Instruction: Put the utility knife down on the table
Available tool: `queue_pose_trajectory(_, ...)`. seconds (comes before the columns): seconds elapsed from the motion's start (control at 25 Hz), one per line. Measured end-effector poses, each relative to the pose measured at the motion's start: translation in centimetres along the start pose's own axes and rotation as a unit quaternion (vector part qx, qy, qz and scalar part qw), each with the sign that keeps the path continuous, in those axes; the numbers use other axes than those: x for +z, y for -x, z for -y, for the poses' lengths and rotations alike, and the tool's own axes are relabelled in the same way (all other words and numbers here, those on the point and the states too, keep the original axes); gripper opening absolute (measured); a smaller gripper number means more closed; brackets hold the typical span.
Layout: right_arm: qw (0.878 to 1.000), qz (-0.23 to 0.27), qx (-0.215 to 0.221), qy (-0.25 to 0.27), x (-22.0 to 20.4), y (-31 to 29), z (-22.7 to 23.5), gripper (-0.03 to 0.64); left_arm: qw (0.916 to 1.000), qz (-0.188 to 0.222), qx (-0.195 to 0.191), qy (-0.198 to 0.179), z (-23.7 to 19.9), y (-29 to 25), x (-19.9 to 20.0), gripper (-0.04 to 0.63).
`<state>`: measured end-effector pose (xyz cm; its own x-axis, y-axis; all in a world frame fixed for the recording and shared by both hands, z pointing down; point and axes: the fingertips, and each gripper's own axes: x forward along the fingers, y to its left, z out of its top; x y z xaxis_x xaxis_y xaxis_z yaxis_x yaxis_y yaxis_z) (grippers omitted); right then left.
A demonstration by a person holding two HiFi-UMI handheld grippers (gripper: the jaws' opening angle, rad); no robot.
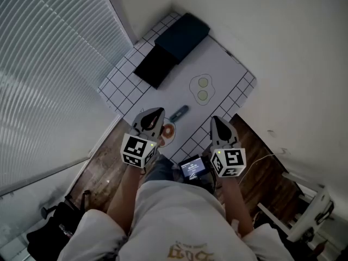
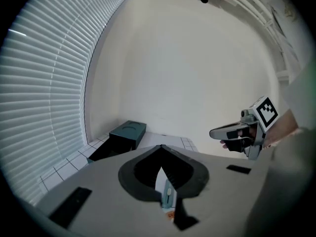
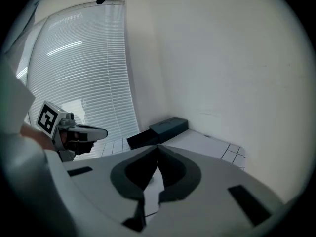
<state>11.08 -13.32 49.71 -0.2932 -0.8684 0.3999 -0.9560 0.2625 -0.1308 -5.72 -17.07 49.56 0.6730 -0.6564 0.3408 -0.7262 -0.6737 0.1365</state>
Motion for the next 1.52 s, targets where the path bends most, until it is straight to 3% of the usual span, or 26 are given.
queue_pose_trajectory(0.4,1.000,0.025,0.010,0.003,1.7,2.2,-0.9,0.008,0.9980,0.043,0.043,0.012,-1.1,3.8,2.7,0.008)
queue_pose_trajectory(0.76,0.999,0.048,0.014,0.010,3.5,3.6,-2.0,0.008,0.9958,0.071,0.051,-0.026,1.0,4.7,5.4,0.008)
queue_pose_trajectory(1.0,0.997,0.068,0.017,0.018,4.9,4.1,-2.5,0.008,0.9914,0.098,0.079,-0.037,0.8,5.7,6.6,0.008)
queue_pose_trajectory(1.52,0.997,0.078,0.020,0.016,5.6,3.8,-3.1,0.008,0.9893,0.106,0.090,-0.043,0.5,6.4,7.6,0.008)
